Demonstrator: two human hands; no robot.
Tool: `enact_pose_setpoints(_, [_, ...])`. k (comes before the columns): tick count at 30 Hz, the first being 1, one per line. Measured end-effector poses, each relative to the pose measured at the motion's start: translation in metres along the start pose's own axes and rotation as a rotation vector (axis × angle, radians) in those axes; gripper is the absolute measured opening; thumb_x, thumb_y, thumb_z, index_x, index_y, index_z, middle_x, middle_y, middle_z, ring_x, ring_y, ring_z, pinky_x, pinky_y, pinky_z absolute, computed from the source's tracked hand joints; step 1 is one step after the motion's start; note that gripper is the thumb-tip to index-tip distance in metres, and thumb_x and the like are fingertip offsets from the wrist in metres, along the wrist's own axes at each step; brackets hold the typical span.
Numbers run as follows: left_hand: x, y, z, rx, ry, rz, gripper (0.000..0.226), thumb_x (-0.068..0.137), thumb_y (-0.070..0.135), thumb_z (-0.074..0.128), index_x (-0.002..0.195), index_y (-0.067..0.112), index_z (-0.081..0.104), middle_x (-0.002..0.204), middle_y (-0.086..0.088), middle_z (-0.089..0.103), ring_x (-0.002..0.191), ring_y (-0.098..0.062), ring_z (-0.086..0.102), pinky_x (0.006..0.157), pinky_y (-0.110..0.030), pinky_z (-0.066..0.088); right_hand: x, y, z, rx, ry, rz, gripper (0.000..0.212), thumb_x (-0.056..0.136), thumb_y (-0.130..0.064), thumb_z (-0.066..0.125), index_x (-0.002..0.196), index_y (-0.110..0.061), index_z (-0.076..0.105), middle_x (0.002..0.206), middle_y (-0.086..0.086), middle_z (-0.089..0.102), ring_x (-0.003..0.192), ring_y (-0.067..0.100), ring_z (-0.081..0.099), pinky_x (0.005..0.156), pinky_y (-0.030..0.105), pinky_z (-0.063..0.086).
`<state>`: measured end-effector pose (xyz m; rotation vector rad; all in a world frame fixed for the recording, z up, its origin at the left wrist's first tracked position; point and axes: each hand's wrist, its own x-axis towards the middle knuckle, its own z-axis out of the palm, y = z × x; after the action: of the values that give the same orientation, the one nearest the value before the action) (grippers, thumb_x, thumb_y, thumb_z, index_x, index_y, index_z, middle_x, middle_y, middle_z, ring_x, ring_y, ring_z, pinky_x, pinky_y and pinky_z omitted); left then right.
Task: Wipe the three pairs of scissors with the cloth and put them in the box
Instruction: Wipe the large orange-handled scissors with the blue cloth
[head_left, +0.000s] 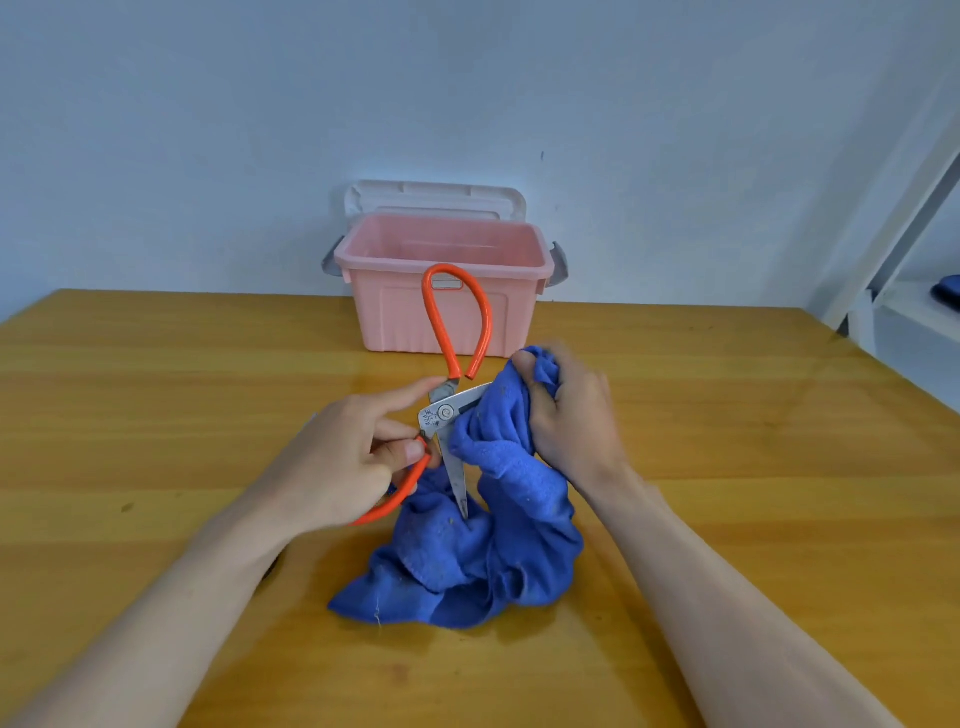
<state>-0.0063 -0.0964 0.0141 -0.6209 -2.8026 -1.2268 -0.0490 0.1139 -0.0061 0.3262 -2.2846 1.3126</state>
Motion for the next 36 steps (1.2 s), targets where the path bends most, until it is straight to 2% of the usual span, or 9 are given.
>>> enact_pose_setpoints(2, [-0.001,-0.001,-0.002,-0.083,-0.022,-0.023,0.068,0.098,0.009,0.055,0.123,0.070,0.036,0.088,0.013,0.076,0.083,-0.036,0.066,0.091,-0.041,0.050,0.002,0.002,-0.003,-0.027,-0.002,-0.062,0.011,0.098,-0.008,0.054,0.091,-0.006,0.061,0.057,-0.012,0.053,0.054,0.005,0.051,0.051,0.012,0.034])
enact_pose_setpoints(5, [-0.001,-0.001,-0.005,-0.200,-0.063,-0.060,0.062,0.097,0.004,0.054,0.134,0.051,0.038,0.089,0.009,0.077,0.083,-0.015,0.071,0.090,-0.022,0.048,0.002,0.002,-0.004,0.087,-0.016,-0.061,0.019,0.100,-0.013,0.053,0.083,-0.013,0.060,0.057,-0.007,0.051,0.053,0.009,0.046,0.052,0.025,0.039])
enact_pose_setpoints(9, [-0.003,0.002,-0.010,-0.393,-0.075,-0.139,0.058,0.095,-0.002,0.053,0.133,0.041,0.044,0.090,-0.002,0.077,0.081,-0.020,0.073,0.072,-0.015,0.054,0.008,-0.005,-0.003,0.580,0.101,0.252,0.047,0.103,-0.015,0.050,0.059,-0.025,0.040,0.051,-0.016,0.037,0.051,0.006,0.032,0.058,0.031,0.036])
enact_pose_setpoints(12, [-0.003,0.003,-0.015,-0.405,-0.006,-0.180,0.058,0.094,-0.003,0.054,0.137,0.035,0.044,0.088,-0.001,0.077,0.069,-0.014,0.071,0.055,-0.006,0.044,0.015,0.005,-0.015,0.785,0.145,0.381,0.062,0.096,0.006,0.048,0.049,-0.033,0.035,0.057,-0.011,0.029,0.055,0.013,0.024,0.065,0.039,0.030])
enact_pose_setpoints(16, [-0.004,0.004,-0.014,-0.378,-0.009,-0.179,0.059,0.094,-0.003,0.054,0.142,0.029,0.043,0.087,-0.001,0.077,0.068,-0.019,0.072,0.064,-0.009,0.049,0.010,0.011,-0.014,0.691,0.097,0.478,0.045,0.099,-0.015,0.054,0.059,-0.023,0.035,0.062,-0.001,0.032,0.064,0.023,0.027,0.068,0.042,0.037])
enact_pose_setpoints(21, [-0.004,0.008,-0.013,-0.398,0.010,-0.182,0.059,0.094,-0.004,0.055,0.141,0.029,0.043,0.084,-0.004,0.077,0.062,-0.015,0.070,0.051,-0.007,0.043,-0.001,0.008,-0.007,0.390,-0.074,0.341,0.016,0.097,-0.022,0.061,0.082,-0.016,0.061,0.065,-0.009,0.059,0.063,0.006,0.056,0.062,0.023,0.046])
enact_pose_setpoints(26, [-0.003,0.004,-0.006,-0.312,-0.027,-0.177,0.060,0.096,0.002,0.055,0.142,0.038,0.038,0.089,0.005,0.077,0.075,-0.021,0.073,0.081,-0.022,0.055,-0.003,-0.002,-0.006,0.771,-0.181,0.564,0.021,0.099,-0.024,0.057,0.093,-0.004,0.061,0.085,0.012,0.065,0.081,0.023,0.063,0.074,0.035,0.052])
enact_pose_setpoints(30, [0.001,0.002,0.001,-0.266,0.068,-0.209,0.061,0.096,0.004,0.055,0.138,0.045,0.036,0.085,0.014,0.076,0.073,-0.013,0.073,0.067,-0.009,0.049,-0.005,-0.010,-0.012,0.891,-0.114,0.598,0.013,0.096,-0.019,0.060,0.085,-0.012,0.058,0.074,0.003,0.064,0.072,0.019,0.063,0.063,0.028,0.052])
enact_pose_setpoints(36, [0.001,0.005,0.012,-0.075,0.057,-0.138,0.063,0.097,0.010,0.055,0.144,0.046,0.033,0.083,0.014,0.076,0.060,0.000,0.062,0.062,-0.009,0.042,-0.018,-0.023,0.000,0.331,-0.113,0.238,0.036,0.083,-0.006,0.073,0.107,-0.022,0.052,0.087,-0.008,0.063,0.072,-0.002,0.063,0.063,0.015,0.050])
